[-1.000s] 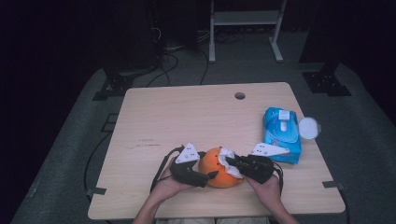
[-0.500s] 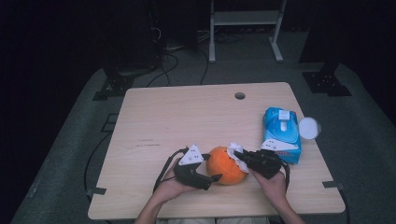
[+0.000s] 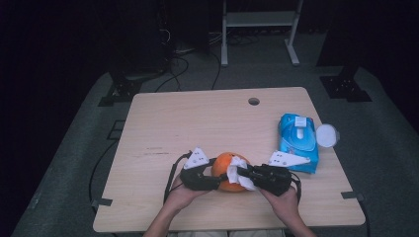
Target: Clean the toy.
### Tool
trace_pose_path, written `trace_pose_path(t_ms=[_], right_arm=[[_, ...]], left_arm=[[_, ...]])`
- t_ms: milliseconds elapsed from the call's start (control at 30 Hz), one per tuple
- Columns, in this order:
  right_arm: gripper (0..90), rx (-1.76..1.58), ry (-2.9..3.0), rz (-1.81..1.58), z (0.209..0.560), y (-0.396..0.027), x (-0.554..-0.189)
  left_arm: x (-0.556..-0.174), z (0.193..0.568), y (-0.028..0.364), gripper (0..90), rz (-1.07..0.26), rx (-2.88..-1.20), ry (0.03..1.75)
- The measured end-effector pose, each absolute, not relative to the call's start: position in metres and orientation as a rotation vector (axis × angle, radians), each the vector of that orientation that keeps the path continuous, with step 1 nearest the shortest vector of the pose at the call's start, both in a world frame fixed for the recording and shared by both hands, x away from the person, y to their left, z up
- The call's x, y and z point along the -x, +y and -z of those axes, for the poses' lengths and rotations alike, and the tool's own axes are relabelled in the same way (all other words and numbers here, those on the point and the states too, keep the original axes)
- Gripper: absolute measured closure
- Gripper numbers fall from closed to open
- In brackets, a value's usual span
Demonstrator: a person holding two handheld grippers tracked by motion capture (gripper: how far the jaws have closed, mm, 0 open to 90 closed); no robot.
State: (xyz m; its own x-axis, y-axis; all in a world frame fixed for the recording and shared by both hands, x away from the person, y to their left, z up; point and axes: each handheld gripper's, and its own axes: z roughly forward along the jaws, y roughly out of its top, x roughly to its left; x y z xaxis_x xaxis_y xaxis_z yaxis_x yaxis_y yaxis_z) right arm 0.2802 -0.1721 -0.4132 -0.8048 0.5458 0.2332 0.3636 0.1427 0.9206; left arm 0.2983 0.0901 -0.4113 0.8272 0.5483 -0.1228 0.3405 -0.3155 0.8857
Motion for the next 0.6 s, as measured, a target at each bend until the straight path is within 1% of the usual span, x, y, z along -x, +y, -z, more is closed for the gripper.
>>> trace_pose_path(t_ms=[67, 133, 233, 300, 367, 433, 500, 533, 600], right_arm=[[80.3, -0.933, 2.243, -1.73, 0.417, -0.173, -0.284], [80.2, -0.992, 2.23, -1.726, 0.423, -0.18, -0.291], [80.1, -1.044, 2.196, -1.699, 0.428, -0.189, -0.297], [80.1, -1.074, 2.18, -1.696, 0.429, -0.194, -0.3], [80.1, -1.077, 2.183, -1.695, 0.429, -0.194, -0.301], [80.2, -1.05, 2.191, -1.69, 0.427, -0.189, -0.297], [80.3, -1.01, 2.187, -1.697, 0.423, -0.185, -0.292], [80.3, -0.98, 2.184, -1.715, 0.42, -0.184, -0.289], [80.4, -0.94, 2.178, -1.769, 0.415, -0.182, -0.285]], left_arm=[[-0.295, 0.409, 0.089, 35.2, -0.223, -1.941, 0.655], [-0.293, 0.409, 0.084, 32.5, -0.213, -1.958, 0.623], [-0.295, 0.409, 0.084, 24.8, -0.218, -1.949, 0.592], [-0.298, 0.412, 0.082, 17.6, -0.27, -1.956, 0.627], [-0.3, 0.419, 0.079, 13.0, -0.264, -1.958, 0.641], [-0.299, 0.422, 0.076, 12.8, -0.298, -1.959, 0.644], [-0.298, 0.422, 0.076, 16.4, -0.318, -1.946, 0.663], [-0.298, 0.422, 0.076, 19.8, -0.326, -1.934, 0.676], [-0.298, 0.422, 0.074, 22.5, -0.314, -1.927, 0.686]])
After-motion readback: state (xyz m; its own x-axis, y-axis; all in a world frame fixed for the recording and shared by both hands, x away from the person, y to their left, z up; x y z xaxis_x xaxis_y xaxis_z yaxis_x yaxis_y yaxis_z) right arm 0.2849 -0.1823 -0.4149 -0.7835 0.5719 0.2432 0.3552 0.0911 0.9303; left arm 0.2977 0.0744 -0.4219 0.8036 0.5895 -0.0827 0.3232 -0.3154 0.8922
